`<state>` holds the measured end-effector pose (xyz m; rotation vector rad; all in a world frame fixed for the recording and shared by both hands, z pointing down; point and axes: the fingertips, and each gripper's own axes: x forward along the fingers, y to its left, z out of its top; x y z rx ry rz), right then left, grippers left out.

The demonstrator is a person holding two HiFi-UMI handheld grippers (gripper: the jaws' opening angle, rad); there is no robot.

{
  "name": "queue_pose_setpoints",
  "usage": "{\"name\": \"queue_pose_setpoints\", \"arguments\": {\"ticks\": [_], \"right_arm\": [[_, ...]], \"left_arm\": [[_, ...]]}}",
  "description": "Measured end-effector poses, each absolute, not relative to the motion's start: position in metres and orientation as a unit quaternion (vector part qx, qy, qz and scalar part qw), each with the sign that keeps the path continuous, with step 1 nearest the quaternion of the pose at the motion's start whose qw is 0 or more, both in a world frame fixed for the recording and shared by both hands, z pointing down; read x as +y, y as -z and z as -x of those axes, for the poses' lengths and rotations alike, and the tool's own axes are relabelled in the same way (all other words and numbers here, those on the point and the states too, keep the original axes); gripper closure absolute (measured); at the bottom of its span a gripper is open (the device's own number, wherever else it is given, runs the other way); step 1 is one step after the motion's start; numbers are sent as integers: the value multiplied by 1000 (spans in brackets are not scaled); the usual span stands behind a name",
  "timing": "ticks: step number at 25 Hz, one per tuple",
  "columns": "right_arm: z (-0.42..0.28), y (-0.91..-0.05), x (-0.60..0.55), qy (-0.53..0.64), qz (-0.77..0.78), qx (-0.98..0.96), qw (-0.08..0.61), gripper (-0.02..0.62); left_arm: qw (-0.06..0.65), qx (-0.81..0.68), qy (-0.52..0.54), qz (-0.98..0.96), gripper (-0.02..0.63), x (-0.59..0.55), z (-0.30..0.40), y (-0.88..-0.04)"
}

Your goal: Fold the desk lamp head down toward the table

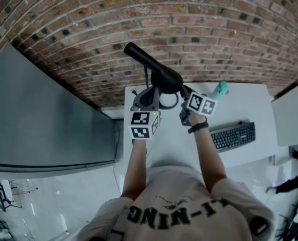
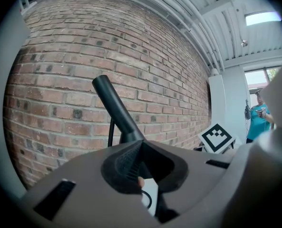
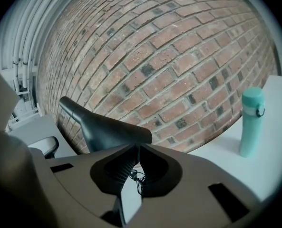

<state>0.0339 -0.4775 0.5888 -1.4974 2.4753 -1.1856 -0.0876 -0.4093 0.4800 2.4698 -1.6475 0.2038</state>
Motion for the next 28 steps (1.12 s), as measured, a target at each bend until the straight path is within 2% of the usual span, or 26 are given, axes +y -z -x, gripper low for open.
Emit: {"name": "queue_pose_setpoints", "arguments": {"ticks": [5,11,17,21,28], "right_arm": [[-45,-592,-469,358,494,792,13,563],[-72,-559,-448,223,543,809,-19,563],[-89,-505,-429,106,562,820,-13,563],[-93,-478,-418,54,571,819,-9,587],[-94,-470,-411,35,577,816,-7,591]], "left_arm": [[79,-556,-66,-825,606,-409,94,-477],[69,-570,-57,-816,606,-407,110,-464],[64,-581,-54,-810,606,-405,120,-461],[59,-581,-55,-810,606,-401,117,-461],[45,-575,-57,-815,606,-397,106,-458]]}}
